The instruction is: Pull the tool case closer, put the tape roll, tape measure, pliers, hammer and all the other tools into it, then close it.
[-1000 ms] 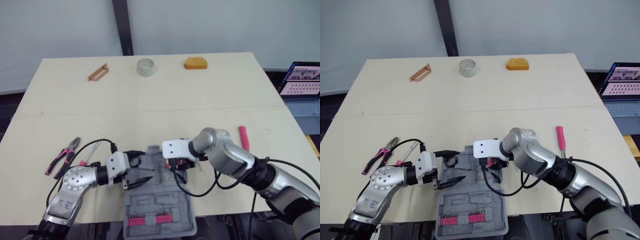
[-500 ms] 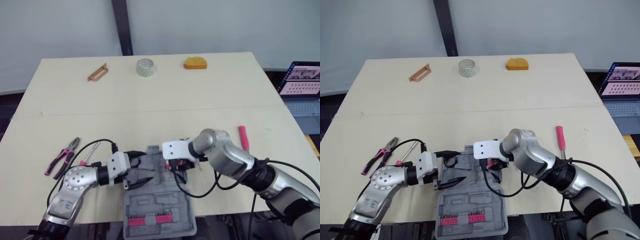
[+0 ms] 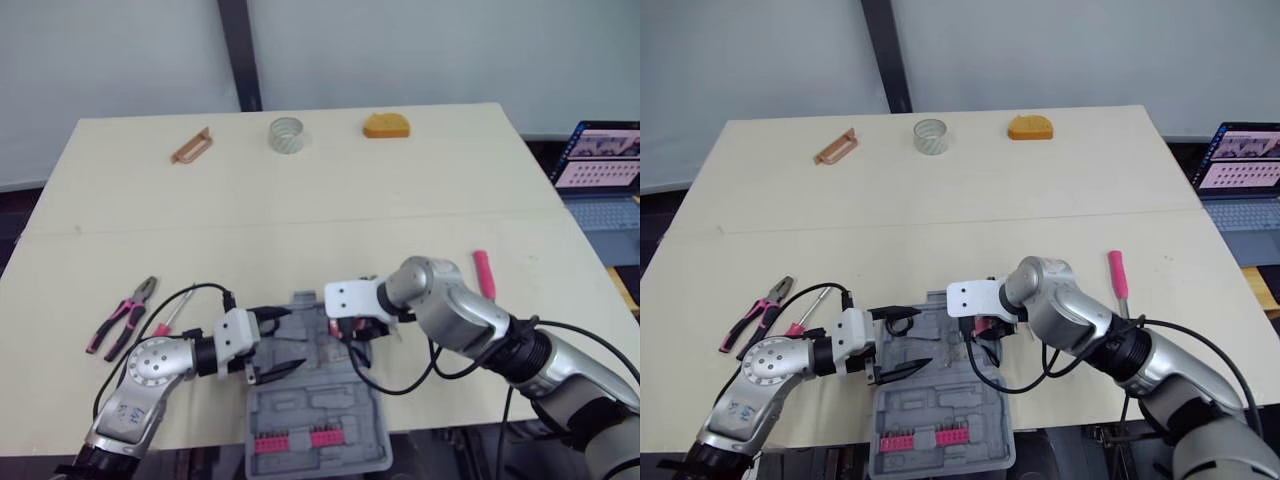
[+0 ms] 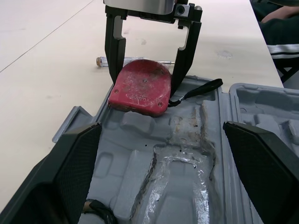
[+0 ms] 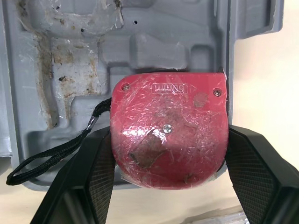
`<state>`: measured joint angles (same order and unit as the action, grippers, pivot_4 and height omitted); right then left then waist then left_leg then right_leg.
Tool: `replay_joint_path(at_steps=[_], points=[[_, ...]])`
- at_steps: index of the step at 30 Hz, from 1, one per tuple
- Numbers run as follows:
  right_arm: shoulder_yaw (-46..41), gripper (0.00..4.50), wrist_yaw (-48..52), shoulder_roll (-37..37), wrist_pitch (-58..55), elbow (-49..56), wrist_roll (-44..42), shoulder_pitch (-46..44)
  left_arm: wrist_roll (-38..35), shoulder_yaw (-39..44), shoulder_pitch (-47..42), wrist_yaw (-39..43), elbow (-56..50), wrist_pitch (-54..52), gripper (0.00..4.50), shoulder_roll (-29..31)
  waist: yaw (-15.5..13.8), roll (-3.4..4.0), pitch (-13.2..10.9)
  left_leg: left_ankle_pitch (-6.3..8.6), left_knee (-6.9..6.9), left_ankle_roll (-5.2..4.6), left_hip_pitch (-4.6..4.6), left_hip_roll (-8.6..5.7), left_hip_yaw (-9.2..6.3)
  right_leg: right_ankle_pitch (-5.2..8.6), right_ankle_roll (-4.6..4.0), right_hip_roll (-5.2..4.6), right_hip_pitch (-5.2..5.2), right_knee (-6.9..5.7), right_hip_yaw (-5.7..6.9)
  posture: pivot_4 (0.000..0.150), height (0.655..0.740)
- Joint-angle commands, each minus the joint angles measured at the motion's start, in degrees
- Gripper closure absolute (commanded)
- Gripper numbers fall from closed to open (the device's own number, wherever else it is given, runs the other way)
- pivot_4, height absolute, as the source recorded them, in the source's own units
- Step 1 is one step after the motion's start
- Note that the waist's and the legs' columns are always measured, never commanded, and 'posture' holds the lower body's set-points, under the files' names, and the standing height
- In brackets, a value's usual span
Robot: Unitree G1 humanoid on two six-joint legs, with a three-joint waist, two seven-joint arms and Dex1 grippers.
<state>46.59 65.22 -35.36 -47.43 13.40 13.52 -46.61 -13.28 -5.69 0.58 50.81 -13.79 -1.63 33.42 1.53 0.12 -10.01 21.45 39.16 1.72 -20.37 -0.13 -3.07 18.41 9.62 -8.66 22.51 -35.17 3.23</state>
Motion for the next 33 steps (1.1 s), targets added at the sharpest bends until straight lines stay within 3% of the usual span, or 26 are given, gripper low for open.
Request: replay_joint_path(at_steps=[1, 4, 5, 6, 7, 20, 26, 29, 33], points=[[-2.23, 1.57, 0.24, 0.20, 0.42, 2.24, -0.45, 0.05, 0.00, -0.29, 0.55, 0.20, -0.72, 1.42, 0.00, -0.28, 0.08, 0.00, 0.00, 0.00, -0.01, 0.00, 0.00, 0.00, 0.00, 0.00, 0.00, 0.00, 0.00, 0.00, 0.00, 0.150, 0.7400], [-2.32, 1.57, 0.17, 0.29, 0.52, 2.12, -0.58, -0.01, 0.02, -0.34, 0.57, 0.29, -0.31, 1.82, 0.00, -0.31, 0.07, 0.00, 0.00, 0.00, -0.01, 0.00, 0.00, 0.00, 0.00, 0.00, 0.00, 0.00, 0.01, 0.00, 0.01, 0.150, 0.7400], [-2.34, 0.51, 0.16, 0.34, 0.54, 2.09, -0.61, -0.04, 0.04, -0.36, 0.55, 0.31, -0.14, 1.96, 0.00, -0.32, 0.05, 0.00, 0.00, 0.00, -0.01, 0.00, 0.00, 0.00, 0.00, 0.00, 0.00, 0.00, 0.01, 0.00, 0.01, 0.150, 0.7400], [-2.40, 0.14, 0.09, 0.40, 0.56, 2.10, -0.64, -0.02, 0.06, -0.39, 0.58, 0.35, 0.11, 2.17, 0.00, -0.35, 0.04, 0.00, 0.00, 0.00, -0.01, 0.00, 0.00, 0.00, 0.00, 0.00, 0.00, 0.00, 0.01, 0.00, 0.01, 0.150, 0.7400], [-2.44, 0.06, 0.04, 0.44, 0.56, 2.12, -0.68, -0.01, 0.09, -0.42, 0.60, 0.38, 0.31, 2.36, 0.00, -0.36, 0.05, 0.00, 0.00, 0.00, -0.01, 0.00, 0.00, 0.00, 0.00, 0.00, 0.00, 0.00, 0.01, 0.01, 0.00, 0.150, 0.7400], [-5.45, 0.06, 2.49, -0.98, -1.08, 7.02, -3.97, 0.12, -0.07, -0.62, 1.02, 0.38, 0.36, 2.69, 0.00, -0.42, 0.03, 0.00, 0.00, 0.00, -0.01, 0.00, 0.00, 0.00, 0.00, 0.00, 0.00, 0.00, 0.01, 0.01, 0.01, 0.150, 0.7400], [-17.95, 0.06, -1.87, 2.44, 4.99, 6.98, -11.97, 5.91, -0.17, -0.49, 0.88, 0.13, 0.34, 2.43, 0.00, -0.47, 0.03, 0.00, 0.00, 0.00, -0.01, 0.00, 0.00, 0.00, -0.01, 0.00, 0.00, 0.00, -0.02, 0.00, 0.03, 0.150, 0.7400], [-22.31, 0.90, -3.00, 2.30, 10.02, 4.11, -14.34, 8.99, -0.28, -0.43, 0.74, 0.10, 0.21, 2.14, 0.00, -0.45, -0.11, 0.00, 0.00, 0.00, -0.01, 0.00, 0.00, -0.01, -0.02, 0.00, 0.00, -0.02, -0.03, 0.00, 0.04, 0.150, 0.7400], [-24.58, 2.68, -2.80, 2.47, 14.22, 1.10, -16.63, 11.99, -0.19, -0.61, 0.25, -0.02, 0.23, 1.73, 0.00, -0.62, 0.04, 0.00, 0.00, 0.00, -0.02, 0.00, 0.02, -0.01, 0.00, 0.00, 0.00, -0.02, -0.03, 0.00, 0.04, 0.150, 0.7400]])
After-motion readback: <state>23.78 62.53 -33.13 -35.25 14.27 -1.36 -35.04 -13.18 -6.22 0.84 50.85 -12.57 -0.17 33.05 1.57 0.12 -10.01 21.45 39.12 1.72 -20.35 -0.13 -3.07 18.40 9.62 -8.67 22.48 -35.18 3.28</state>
